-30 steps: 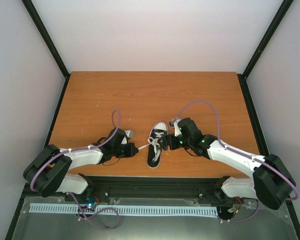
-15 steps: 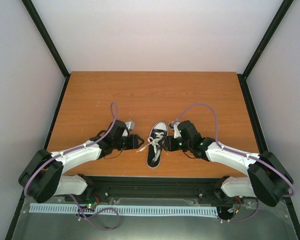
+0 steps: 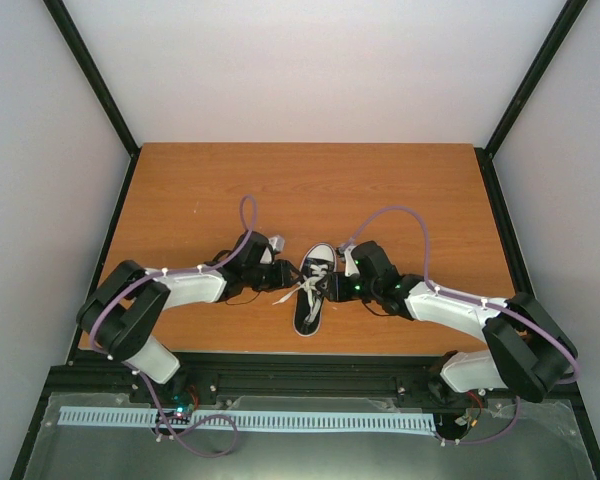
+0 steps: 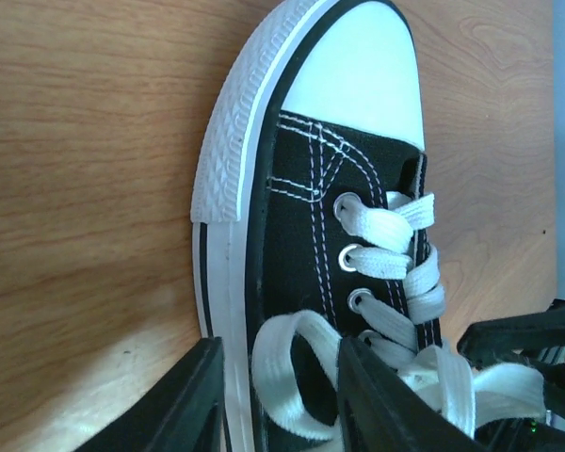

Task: Tie the shoes

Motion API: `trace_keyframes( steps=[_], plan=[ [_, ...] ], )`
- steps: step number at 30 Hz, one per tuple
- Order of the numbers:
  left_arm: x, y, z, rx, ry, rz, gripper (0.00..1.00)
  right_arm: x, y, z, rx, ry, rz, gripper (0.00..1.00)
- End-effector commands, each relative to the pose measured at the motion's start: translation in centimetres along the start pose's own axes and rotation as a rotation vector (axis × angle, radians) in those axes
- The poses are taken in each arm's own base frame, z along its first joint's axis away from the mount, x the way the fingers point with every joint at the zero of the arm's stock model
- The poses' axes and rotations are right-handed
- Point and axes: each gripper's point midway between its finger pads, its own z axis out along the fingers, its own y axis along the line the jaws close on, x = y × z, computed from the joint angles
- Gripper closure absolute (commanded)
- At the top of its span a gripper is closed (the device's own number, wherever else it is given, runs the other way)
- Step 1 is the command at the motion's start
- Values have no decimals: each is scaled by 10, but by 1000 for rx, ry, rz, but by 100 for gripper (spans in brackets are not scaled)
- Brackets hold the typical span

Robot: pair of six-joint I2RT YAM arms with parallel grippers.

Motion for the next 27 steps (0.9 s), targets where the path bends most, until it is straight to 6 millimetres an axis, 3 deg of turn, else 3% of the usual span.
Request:
trace_keyframes(
  steps=[1,6,10,20,27],
  plan=[
    [-15,-22,7,94,-17,1,70,-10,4,0,-16,-31,-4,58],
    [-16,-18,10,85,-26,-6,93,-9,3,1,-11,-24,-1,76],
    [-23,-15,7,58,-72,-4,99,-15,-4,-3,49,-41,9,96],
    [-45,-3,-10,48,-191,-74,99,-18,-22,-17,166,-61,23,97],
    [-46,5,-9,30,-194,-91,99,-18,-32,-26,201,-73,44,97]
  ],
)
